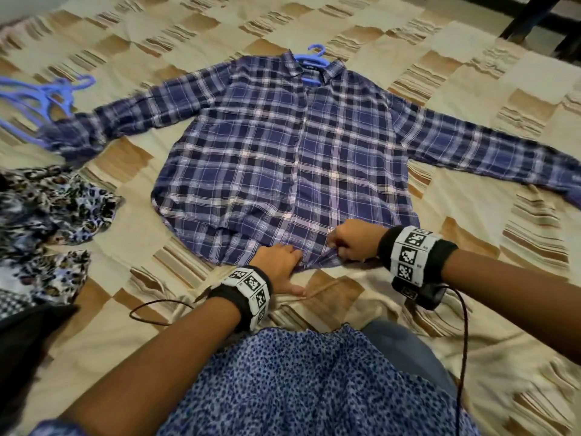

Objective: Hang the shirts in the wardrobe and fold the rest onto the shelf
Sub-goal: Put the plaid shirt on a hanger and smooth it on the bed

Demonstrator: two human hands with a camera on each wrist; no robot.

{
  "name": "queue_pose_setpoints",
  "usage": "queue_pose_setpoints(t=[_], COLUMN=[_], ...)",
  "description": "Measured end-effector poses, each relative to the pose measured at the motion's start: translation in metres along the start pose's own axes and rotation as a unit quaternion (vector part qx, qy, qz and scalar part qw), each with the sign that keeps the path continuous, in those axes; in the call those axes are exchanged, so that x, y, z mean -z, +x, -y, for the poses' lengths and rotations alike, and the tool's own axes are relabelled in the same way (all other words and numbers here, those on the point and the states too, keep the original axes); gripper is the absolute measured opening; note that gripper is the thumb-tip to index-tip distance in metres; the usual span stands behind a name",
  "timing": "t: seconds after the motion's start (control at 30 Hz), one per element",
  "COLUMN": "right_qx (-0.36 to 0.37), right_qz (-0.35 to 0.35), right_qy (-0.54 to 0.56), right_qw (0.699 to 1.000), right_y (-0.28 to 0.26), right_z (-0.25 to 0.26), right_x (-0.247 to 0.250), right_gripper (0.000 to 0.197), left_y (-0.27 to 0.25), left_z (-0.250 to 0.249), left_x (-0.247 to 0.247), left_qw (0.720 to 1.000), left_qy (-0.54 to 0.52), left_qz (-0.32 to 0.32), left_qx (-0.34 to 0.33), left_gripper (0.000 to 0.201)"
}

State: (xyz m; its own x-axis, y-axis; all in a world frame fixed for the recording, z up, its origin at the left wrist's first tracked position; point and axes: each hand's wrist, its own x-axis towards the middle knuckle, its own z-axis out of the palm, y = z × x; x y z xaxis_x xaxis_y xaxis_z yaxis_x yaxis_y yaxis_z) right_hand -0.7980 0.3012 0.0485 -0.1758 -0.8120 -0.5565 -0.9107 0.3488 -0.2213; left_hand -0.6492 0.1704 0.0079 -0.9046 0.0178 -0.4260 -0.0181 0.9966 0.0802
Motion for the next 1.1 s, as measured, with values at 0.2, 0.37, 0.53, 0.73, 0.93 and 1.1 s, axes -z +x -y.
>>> queue_pose_setpoints(t=[0.2, 0.37, 0.53, 0.73, 0.93, 1.1], right_qx=[0.002, 0.013, 0.013, -0.035, -0.042, 0.008], right_qz=[-0.058, 0.016, 0.119, 0.182, 0.136, -0.018], right_qy=[0.073, 0.033, -0.034, -0.041, 0.053, -0.058], right_qw=[0.996, 0.999, 0.992, 0.982, 0.988, 0.998], right_y=[-0.006, -0.012, -0.013, -0.011, -0.009, 0.014], right_z=[-0.008, -0.002, 0.006, 0.000, -0.001, 0.027], right_x=[0.003, 0.001, -0.004, -0.021, -0.011, 0.005], right_gripper=[0.032, 0.036, 0.021, 0.027, 0.043, 0.036], left_y=[0.001, -0.010, -0.025, -0.041, -0.047, -0.049], left_z=[0.003, 0.022, 0.033, 0.033, 0.063, 0.092], left_x=[-0.003, -0.008, -0.005, -0.003, 0.019, 0.006], left_qw=[0.993, 0.986, 0.996, 0.990, 0.987, 0.987], left_qy=[0.016, 0.090, 0.051, 0.059, -0.023, -0.002], left_qz=[-0.048, 0.029, 0.017, 0.095, 0.049, 0.050], left_qx=[0.105, 0.135, 0.077, 0.085, 0.150, 0.149], left_gripper=[0.031, 0.039, 0.023, 0.019, 0.022, 0.056])
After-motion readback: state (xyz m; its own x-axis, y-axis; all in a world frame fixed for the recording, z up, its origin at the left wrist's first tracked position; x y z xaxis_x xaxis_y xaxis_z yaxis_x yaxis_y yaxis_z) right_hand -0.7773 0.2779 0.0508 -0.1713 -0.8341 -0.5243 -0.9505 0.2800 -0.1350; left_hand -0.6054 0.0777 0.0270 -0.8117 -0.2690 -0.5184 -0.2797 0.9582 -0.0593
